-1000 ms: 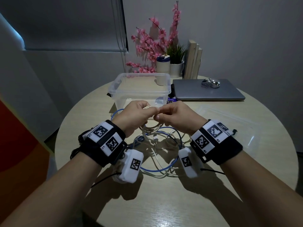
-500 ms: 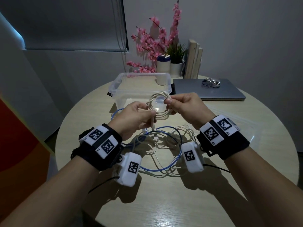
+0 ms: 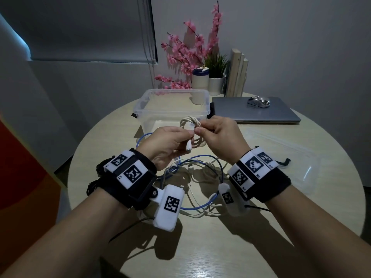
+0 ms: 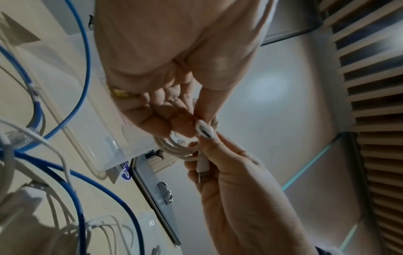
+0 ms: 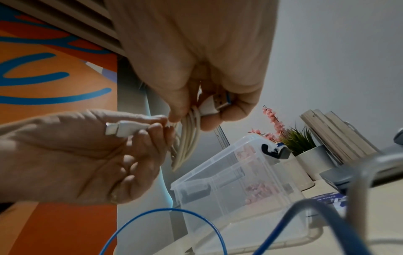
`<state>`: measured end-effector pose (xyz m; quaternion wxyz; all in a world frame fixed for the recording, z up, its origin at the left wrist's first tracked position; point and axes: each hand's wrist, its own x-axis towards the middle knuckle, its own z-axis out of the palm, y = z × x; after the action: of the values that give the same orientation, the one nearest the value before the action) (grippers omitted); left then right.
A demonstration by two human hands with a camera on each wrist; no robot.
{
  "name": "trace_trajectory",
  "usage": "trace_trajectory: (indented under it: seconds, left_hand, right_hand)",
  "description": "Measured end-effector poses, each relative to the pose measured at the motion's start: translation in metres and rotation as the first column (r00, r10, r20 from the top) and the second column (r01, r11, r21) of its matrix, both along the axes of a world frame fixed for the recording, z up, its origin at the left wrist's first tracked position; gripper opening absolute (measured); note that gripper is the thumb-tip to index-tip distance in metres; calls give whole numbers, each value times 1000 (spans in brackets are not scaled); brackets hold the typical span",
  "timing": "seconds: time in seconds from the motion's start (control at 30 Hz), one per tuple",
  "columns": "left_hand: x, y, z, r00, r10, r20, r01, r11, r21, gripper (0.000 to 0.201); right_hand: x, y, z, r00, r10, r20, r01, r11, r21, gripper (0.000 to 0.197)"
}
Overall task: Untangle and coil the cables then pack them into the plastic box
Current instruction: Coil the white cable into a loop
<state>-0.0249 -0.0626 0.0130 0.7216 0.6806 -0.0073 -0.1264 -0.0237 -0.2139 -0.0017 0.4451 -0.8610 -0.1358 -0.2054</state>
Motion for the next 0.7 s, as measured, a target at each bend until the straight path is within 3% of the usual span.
trace_trajectory:
  seconds: [0.1,0.27,0.4,0.57,0.7]
  left_hand:
    - [0,5,-3,993,-52,106,42,994,98,11]
    - [-5,15,-3,959,-224,173,183,957,226,14]
    - [-1,25,1,930,-285,232,206,927,312,17]
    - [7,37,3,886,-274,374,1,808,590,18]
    - [9,35,4,774,-317,548,-233,661,713,14]
  right_hand:
    - [1,-2,0,1000,-5,-2,5,1000,13,17]
    - [6,-13,6,997,-41,-72,54,980,191,16]
    - [8,-21,10,996,-32,-87,52,971,234,15]
    - [6,-25,10,993,-18,-113,41,978,202,16]
    - [5,-21,11,990,19,-143,24,955,297,14]
